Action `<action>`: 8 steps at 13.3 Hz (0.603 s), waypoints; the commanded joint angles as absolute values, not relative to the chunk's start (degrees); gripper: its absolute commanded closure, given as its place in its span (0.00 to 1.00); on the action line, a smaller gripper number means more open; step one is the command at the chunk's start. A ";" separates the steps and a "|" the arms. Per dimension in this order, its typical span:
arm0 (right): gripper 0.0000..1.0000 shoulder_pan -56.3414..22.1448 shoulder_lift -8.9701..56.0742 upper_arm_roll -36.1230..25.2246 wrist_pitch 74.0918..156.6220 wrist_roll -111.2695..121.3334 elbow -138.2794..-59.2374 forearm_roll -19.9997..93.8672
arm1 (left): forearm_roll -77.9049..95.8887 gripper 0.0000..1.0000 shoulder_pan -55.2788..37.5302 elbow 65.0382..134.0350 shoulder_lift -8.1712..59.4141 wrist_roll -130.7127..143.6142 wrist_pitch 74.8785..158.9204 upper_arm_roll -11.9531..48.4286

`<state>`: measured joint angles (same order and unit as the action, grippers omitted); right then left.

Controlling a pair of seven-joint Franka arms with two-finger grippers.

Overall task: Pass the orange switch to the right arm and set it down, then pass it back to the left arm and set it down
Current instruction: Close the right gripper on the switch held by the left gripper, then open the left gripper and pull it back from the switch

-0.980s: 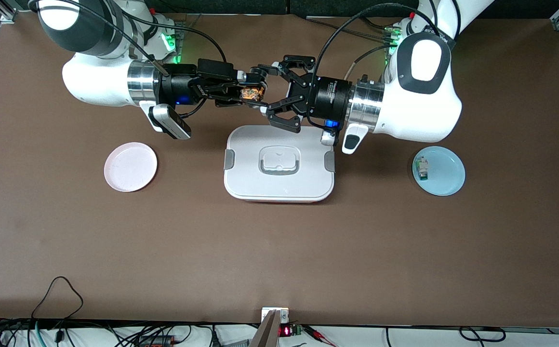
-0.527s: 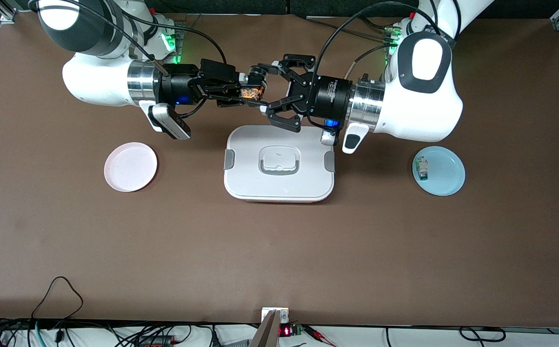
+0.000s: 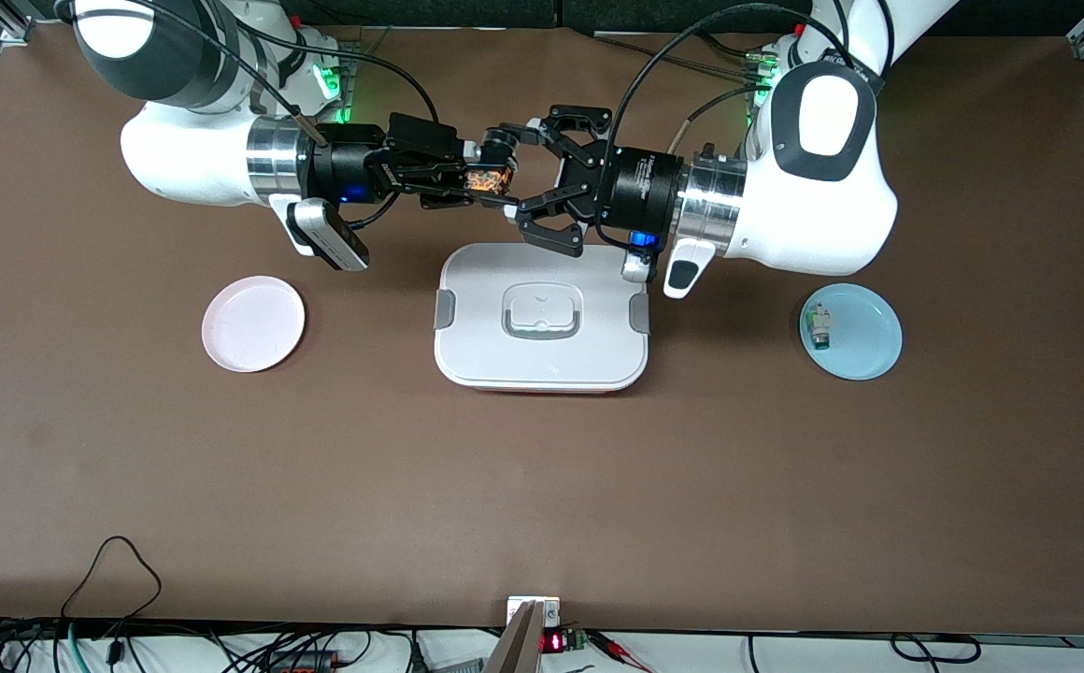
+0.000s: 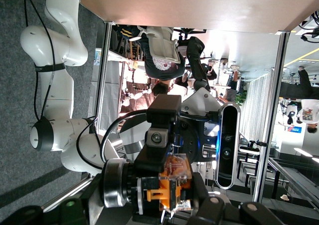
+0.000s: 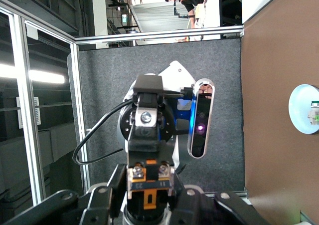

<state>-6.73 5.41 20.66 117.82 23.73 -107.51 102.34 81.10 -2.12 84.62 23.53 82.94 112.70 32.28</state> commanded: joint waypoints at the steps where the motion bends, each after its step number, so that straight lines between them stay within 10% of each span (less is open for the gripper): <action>1: 0.69 -6.33 4.04 21.09 118.30 25.93 -108.19 102.57 | 81.47 0.00 -1.93 83.50 24.61 84.46 112.32 32.34; 8: 0.71 -5.45 3.52 21.09 118.39 25.93 -108.11 98.19 | 80.60 0.00 -1.85 83.41 24.52 84.29 112.24 32.26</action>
